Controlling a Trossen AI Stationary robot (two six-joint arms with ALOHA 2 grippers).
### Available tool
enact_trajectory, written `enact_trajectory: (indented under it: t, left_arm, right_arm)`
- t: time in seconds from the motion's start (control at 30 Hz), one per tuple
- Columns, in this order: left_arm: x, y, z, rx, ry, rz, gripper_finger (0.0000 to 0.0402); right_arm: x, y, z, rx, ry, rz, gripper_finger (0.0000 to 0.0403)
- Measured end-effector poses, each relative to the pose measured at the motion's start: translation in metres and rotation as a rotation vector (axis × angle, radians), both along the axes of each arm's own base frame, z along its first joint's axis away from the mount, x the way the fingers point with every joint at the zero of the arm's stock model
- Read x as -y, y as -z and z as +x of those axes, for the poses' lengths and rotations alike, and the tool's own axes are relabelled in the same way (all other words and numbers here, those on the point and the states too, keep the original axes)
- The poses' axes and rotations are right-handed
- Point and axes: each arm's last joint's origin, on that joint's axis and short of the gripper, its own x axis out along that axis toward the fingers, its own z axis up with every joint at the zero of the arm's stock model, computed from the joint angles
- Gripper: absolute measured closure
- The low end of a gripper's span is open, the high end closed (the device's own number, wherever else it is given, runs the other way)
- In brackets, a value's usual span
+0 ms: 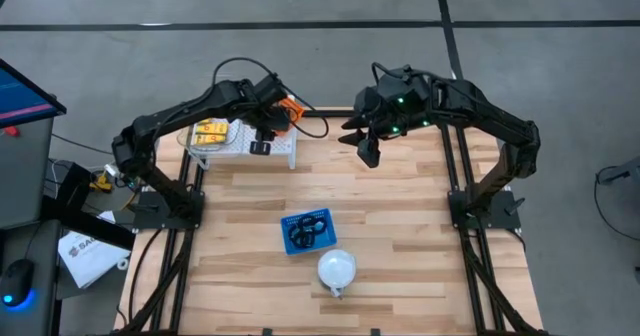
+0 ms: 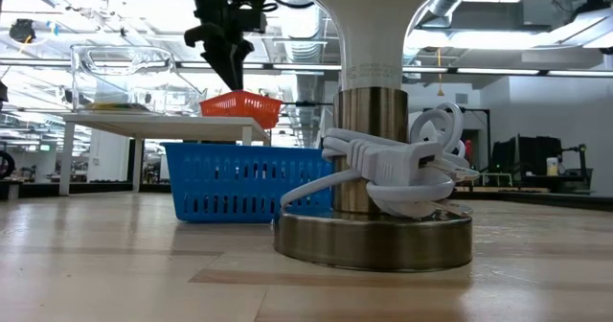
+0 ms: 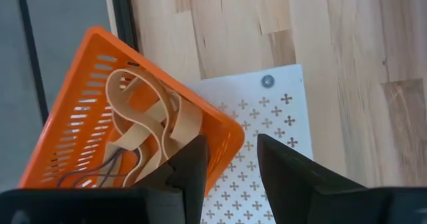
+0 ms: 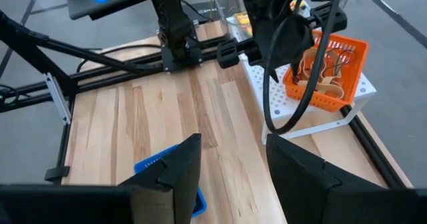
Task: Pick & Place Office Desk Supplies
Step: Put the orange basket filled with rubber bands on the shelf
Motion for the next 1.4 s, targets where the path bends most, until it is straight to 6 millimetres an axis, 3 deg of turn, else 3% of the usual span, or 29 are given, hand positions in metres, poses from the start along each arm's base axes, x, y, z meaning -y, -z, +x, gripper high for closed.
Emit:
enact_trajectory:
  t: [0.8, 1.23, 1.4]
  left_arm:
    - [-0.014, 0.017, 0.007, -0.03, -0.057, -0.038, 0.0309]
    - [-0.021, 0.014, 0.012, 0.082, -0.187, -0.044, 0.0389]
    - [-0.023, 0.011, 0.016, 0.143, -0.202, -0.028, 0.0395]
  right_arm:
    - [0.0, 0.003, -0.002, -0.032, 0.007, 0.007, 0.0237]
    - [0.0, 0.003, -0.002, -0.036, 0.006, 0.005, 0.0237]
    - [0.0, 0.003, -0.002, -0.037, 0.004, 0.001, 0.0237]
